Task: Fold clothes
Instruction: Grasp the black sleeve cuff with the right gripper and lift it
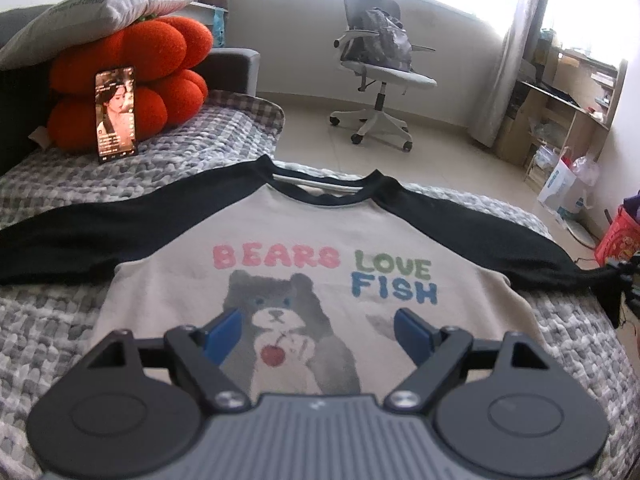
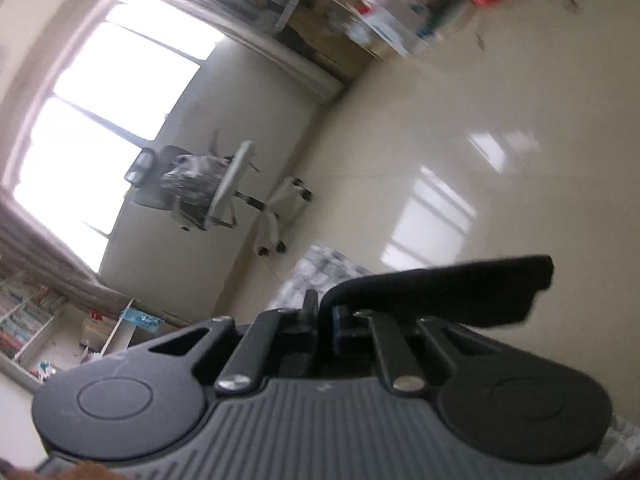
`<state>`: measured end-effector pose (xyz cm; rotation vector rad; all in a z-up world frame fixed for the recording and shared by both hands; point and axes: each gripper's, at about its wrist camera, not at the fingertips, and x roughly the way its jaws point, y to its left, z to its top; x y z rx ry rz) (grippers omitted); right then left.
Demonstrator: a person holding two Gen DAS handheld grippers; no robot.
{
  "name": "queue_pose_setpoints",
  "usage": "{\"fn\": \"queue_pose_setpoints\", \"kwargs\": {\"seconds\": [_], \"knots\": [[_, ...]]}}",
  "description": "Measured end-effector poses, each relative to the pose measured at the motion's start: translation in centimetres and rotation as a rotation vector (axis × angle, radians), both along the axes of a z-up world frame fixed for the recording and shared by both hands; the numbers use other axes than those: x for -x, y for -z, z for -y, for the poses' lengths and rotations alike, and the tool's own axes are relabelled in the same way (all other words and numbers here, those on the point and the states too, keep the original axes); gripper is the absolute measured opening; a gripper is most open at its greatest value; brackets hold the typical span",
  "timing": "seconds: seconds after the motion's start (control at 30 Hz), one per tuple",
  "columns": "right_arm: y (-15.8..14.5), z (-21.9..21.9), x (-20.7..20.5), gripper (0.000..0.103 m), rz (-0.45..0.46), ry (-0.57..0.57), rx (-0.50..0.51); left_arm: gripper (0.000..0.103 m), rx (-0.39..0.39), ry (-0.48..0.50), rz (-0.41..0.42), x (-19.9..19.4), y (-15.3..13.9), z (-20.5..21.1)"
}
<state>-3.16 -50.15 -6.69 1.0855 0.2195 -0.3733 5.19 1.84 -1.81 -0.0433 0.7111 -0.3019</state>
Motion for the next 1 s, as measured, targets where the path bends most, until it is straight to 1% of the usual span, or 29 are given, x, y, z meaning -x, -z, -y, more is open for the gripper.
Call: {"fn": "queue_pose_setpoints", "kwargs": {"seconds": [0.1,0.17,0.23,0.33,0.43,0.57,0.67,0.73,0.77,0.83,0.93,1.0], "knots": [[-2.2,-1.4,-0.1,0.010,0.032,-0.023,0.077,0.084,0.022,-0.014,-0.019,-0.6,-0.1,-0.5],[-3.9,-2.5,-0.3,0.010,0.041,-0.045,0.113,0.084,0.033,-0.018,-0.051,-1.1,-0.2,-0.7],[-5.2,-3.4,-0.8,0.010,0.039,-0.073,0.124,0.084,0.031,-0.021,-0.077,-1.7,-0.7,-0.8],[-7.4,-5.4,-1.9,0.010,0.029,-0.123,0.133,0.084,0.042,-0.030,-0.101,-2.9,-2.2,-1.1],[-9.5,-8.0,-3.6,0.010,0.017,-0.172,0.167,0.084,0.091,-0.045,-0.123,-4.1,-3.6,-1.6],[-11.4,-12.5,-5.7,0.010,0.008,-0.271,0.278,0.084,0.177,-0.070,-0.142,-5.3,-4.6,-2.2],[-11.4,-15.8,-6.7,0.010,0.011,-0.357,0.334,0.084,0.240,-0.086,-0.164,-6.1,-4.5,-2.5],[-10.9,-17.8,-7.3,0.010,0.016,-0.416,0.360,0.084,0.264,-0.096,-0.168,-6.5,-4.2,-2.6],[-10.7,-18.7,-8.0,0.010,0.014,-0.445,0.367,0.084,0.268,-0.097,-0.167,-6.7,-4.0,-2.5],[-10.1,-20.4,-9.2,0.010,0.011,-0.502,0.381,0.084,0.254,-0.090,-0.152,-6.8,-3.7,-2.4],[-8.9,-23.2,-10.3,0.010,0.014,-0.587,0.388,0.084,0.242,-0.103,-0.115,-7.0,-2.9,-2.5],[-7.6,-25.0,-10.5,0.010,-0.004,-0.646,0.384,0.084,0.259,-0.117,-0.096,-7.0,-2.3,-2.5]]}}
